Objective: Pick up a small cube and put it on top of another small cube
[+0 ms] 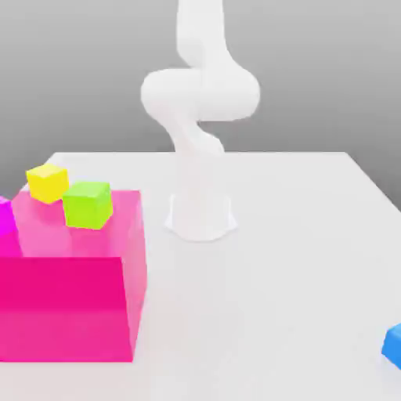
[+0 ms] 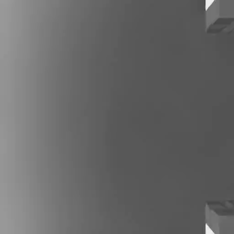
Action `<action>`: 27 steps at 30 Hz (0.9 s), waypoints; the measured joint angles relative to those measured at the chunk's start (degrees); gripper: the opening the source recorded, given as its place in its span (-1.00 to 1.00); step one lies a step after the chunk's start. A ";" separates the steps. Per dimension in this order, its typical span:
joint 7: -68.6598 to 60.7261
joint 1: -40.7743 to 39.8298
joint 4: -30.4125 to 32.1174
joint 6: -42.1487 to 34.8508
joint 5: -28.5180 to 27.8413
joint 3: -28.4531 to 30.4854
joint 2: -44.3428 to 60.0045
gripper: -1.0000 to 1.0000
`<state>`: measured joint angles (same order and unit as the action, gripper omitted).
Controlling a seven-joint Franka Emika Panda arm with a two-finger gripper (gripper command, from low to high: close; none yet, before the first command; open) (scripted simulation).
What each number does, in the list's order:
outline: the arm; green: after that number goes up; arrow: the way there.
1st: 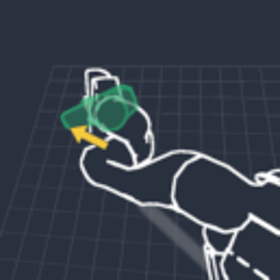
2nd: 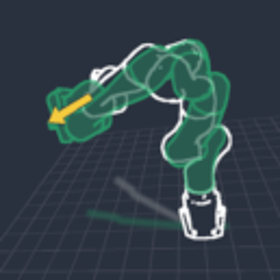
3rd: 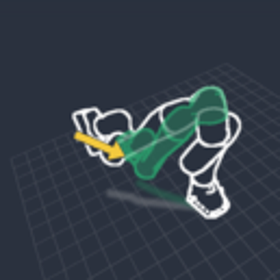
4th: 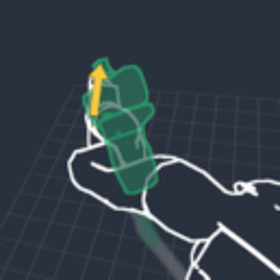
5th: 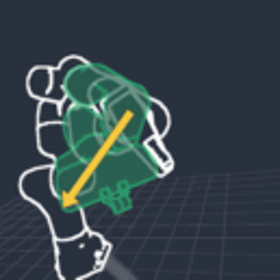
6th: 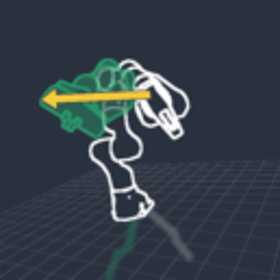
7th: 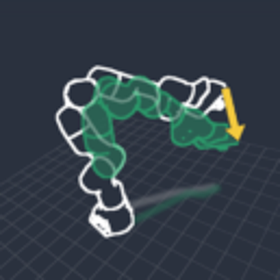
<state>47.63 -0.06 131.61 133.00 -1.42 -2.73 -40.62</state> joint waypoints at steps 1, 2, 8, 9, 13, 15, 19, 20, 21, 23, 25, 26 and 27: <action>0.76 -0.10 -0.07 0.54 -0.58 -1.25 2.24 0.00; 1.50 -0.20 -0.13 1.06 -1.16 -2.45 4.39 0.00; 6.18 -0.39 -0.49 4.11 -5.06 -9.34 16.81 0.00; 7.08 -0.27 -0.56 4.58 -5.87 -10.35 18.89 0.00; 10.72 0.29 -0.83 6.49 -9.18 -14.34 27.22 0.00; 12.62 0.95 -0.98 7.43 -10.97 -15.94 31.43 0.00; 16.28 3.93 -1.26 9.32 -14.33 -18.23 39.83 0.00; 17.10 4.92 -1.32 9.81 -15.04 -18.54 41.90 0.00; 17.86 5.67 -1.38 10.31 -15.66 -18.72 43.94 0.00; 19.21 6.97 -1.48 11.37 -16.66 -19.23 47.98 0.00; 20.34 8.29 -1.56 12.50 -17.32 -19.85 51.92 0.00; 20.80 9.06 -1.59 13.09 -17.52 -20.17 53.84 0.00; 21.22 9.79 -1.62 13.70 -17.65 -20.55 55.75 0.00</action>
<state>68.86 9.73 129.99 146.70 -19.07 -23.28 15.13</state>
